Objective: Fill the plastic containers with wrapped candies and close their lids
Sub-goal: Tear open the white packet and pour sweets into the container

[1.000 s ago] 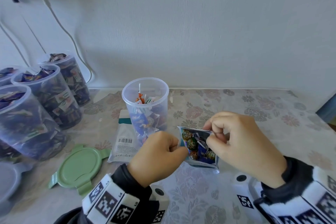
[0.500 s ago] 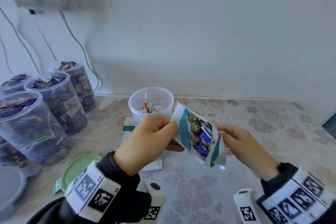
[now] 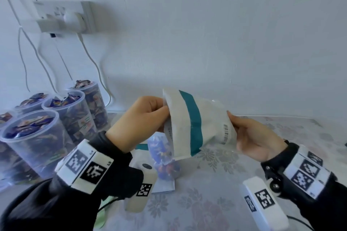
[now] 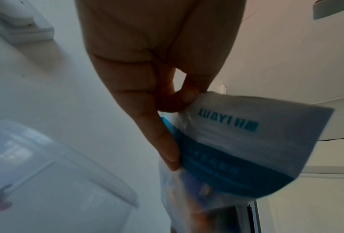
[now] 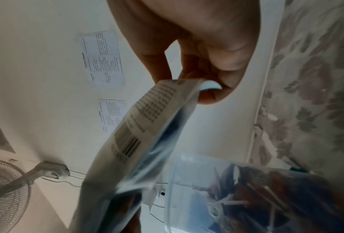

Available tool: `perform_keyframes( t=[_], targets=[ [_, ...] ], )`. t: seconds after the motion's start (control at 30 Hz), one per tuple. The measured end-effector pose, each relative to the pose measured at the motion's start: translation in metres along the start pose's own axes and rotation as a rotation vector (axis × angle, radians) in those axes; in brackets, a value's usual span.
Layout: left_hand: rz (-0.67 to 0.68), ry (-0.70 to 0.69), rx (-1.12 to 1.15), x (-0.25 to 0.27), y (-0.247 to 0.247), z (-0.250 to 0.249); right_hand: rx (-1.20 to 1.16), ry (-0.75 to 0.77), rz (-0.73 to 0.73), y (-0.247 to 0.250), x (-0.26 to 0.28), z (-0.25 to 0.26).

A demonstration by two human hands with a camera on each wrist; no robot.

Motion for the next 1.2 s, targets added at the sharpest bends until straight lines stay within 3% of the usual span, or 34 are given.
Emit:
perform_keyframes(
  t=[0.17,0.33,0.6,0.77,0.97,1.2],
  targets=[
    [-0.076,-0.002,0.003,-0.017,0.022,-0.003,0.01,0.101,-0.071,-0.02,-0.006,0.033],
    [-0.19,-0.023,0.219,-0.026,0.038,-0.012,0.088,0.295,-0.088,-0.042,-0.005,0.076],
    [-0.326,-0.153,0.125,-0.038,0.062,-0.026,0.321,0.656,-0.168,-0.071,0.019,0.135],
    [-0.341,-0.139,0.063,-0.043,0.068,-0.023,0.472,0.858,-0.215,-0.091,0.032,0.151],
    [-0.434,-0.197,-0.037,-0.035,0.083,-0.022,0.608,1.013,-0.193,-0.116,0.042,0.156],
    [-0.468,-0.264,-0.094,-0.024,0.087,-0.023,0.683,1.06,-0.179,-0.126,0.045,0.155]
  ],
)
Point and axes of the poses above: each hand's wrist, its own x-axis away from the middle knuckle, its own y-axis out of the back of the hand, z = x × y, the point moved 10 cm from there along -x, towards the middle knuckle, and after that the axes turned 1 degree about -y, right-handed, at the moved point
